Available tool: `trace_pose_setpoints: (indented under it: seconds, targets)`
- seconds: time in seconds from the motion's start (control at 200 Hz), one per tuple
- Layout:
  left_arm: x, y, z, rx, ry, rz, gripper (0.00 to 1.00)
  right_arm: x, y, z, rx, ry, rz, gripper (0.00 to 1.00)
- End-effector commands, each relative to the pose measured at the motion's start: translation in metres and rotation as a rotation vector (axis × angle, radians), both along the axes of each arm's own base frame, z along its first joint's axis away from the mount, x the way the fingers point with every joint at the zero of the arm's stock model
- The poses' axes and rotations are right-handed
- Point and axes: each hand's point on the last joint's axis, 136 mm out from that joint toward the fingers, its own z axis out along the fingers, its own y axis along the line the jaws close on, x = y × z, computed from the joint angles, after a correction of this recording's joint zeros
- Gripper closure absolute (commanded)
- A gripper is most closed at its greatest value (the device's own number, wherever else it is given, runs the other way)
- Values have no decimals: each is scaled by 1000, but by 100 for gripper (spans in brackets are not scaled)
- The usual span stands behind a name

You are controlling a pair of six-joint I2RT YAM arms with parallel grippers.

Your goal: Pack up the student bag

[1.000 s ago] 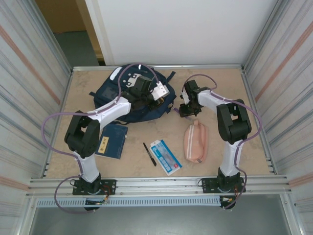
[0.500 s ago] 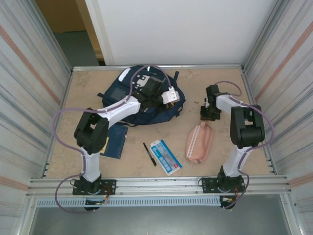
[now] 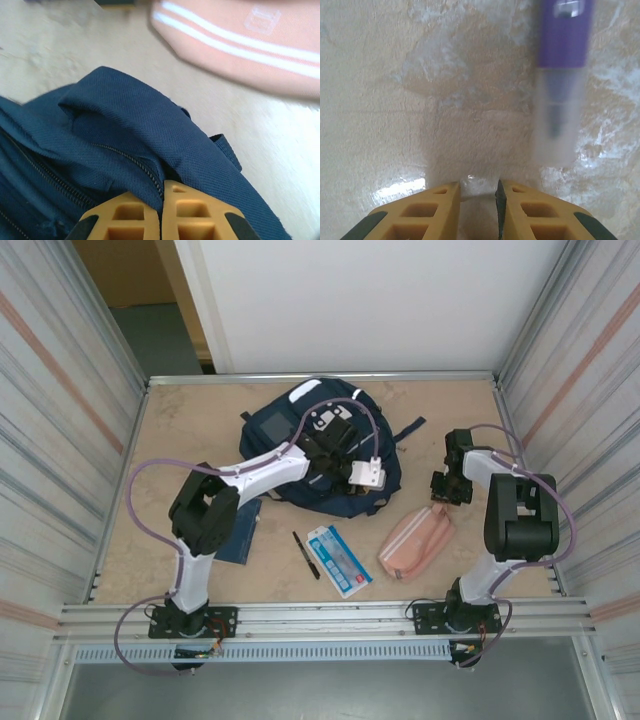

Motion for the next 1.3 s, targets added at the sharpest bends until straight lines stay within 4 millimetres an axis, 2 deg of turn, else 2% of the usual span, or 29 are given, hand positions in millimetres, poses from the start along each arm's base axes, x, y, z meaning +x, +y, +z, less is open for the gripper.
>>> trace_pose_setpoints:
  seconds: [0.0, 0.14, 0.251, 0.396, 0.501, 0.561, 0.641, 0.676, 0.737, 0.802, 0.902, 0.957, 1.022, 1.132, 1.208, 1.293]
  targets:
    - [-12, 32, 8, 66, -80, -55, 100, -7, 6, 4, 14, 6, 8, 75]
    - [-5, 51, 5, 103, -101, 7, 100, -4, 7, 2, 11, 19, 25, 75]
    - [-1, 60, 2, 114, -124, 34, 100, -2, 11, 6, 27, 17, 37, 69]
    - [4, 67, 0, 123, -130, 56, 100, 3, 14, 19, 42, -34, 47, 59]
    - [10, 69, -1, 129, -135, 84, 100, 4, 14, 29, 41, -55, 51, 57]
    - [12, 69, -2, 135, -138, 88, 100, 6, 15, 40, 45, -88, 51, 55]
    - [13, 69, -4, 139, -140, 92, 100, 12, 11, 57, 41, -146, 29, 46]
    - [15, 69, -4, 139, -143, 97, 100, 14, 5, 63, 34, -171, 2, 42]
    - [17, 67, -6, 136, -145, 100, 100, 20, -20, 77, -17, -232, -90, 36]
    - [18, 65, -7, 127, -144, 103, 100, 25, -54, 88, -69, -288, -191, 31]
    - [16, 61, -4, 97, -119, 118, 100, 31, -119, 101, -192, -344, -342, 26]
    - [15, 57, 1, 66, -100, 139, 100, 29, -152, 99, -240, -348, -414, 22]
    - [12, 54, 6, 36, -80, 151, 100, 27, -182, 89, -229, -335, -492, 22]
    - [9, 55, 9, 15, -65, 176, 100, 33, -194, 52, -46, -293, -544, 23]
    - [9, 56, 8, 13, -54, 205, 100, 37, -185, 30, 34, -243, -524, 25]
    - [8, 57, 5, 7, -37, 228, 100, 42, -172, 21, 79, -234, -487, 26]
